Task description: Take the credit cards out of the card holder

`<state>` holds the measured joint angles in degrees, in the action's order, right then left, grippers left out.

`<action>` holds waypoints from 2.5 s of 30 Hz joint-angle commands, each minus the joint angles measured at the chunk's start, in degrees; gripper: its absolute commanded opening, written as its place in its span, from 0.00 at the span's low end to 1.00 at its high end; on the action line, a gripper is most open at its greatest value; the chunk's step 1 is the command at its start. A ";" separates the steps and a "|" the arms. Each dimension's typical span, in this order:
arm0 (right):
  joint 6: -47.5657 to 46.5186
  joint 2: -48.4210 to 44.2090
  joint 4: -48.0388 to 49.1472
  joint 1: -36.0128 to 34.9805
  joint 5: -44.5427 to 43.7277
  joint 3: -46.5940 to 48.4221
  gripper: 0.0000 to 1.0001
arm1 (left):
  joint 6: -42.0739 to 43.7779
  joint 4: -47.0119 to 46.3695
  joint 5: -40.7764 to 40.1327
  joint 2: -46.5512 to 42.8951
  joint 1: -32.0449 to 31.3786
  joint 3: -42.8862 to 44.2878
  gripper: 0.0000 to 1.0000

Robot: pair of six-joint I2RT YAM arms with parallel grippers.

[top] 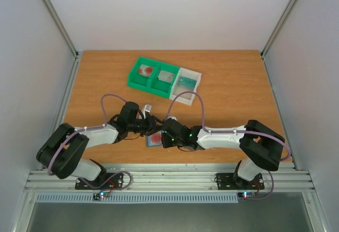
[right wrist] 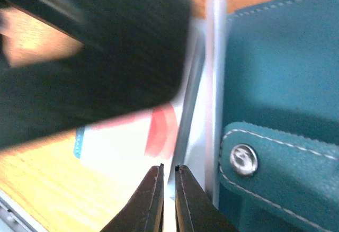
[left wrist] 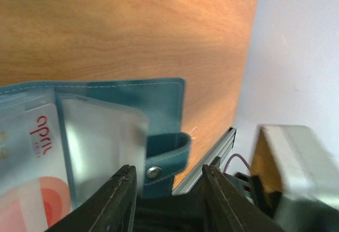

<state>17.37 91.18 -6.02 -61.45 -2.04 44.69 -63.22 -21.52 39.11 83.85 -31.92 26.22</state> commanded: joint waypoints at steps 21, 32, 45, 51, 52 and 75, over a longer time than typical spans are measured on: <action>5.00 -1.18 2.95 7.00 11.53 -5.69 0.17 | 20.72 29.72 -21.31 -5.39 -0.21 3.06 0.20; 6.08 -4.89 5.11 11.68 17.88 -7.68 0.17 | 21.42 22.62 -19.45 -0.51 -0.23 0.52 0.14; 2.57 0.82 2.39 15.93 22.39 -1.57 0.22 | 22.79 19.49 -18.02 0.32 -0.25 0.40 0.14; 1.69 3.67 2.49 15.93 22.71 -0.22 0.22 | 22.62 18.69 -17.51 0.49 -0.24 0.49 0.14; 1.63 4.19 2.76 15.90 22.58 -0.29 0.22 | 22.57 18.73 -17.49 0.51 -0.25 0.47 0.14; 2.64 2.31 10.09 16.91 22.35 -8.15 0.02 | 23.15 21.25 -18.73 -0.45 -0.33 -0.01 0.17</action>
<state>19.49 94.61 3.95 -44.91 21.32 39.09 -41.47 -2.90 22.41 83.18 -31.90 27.75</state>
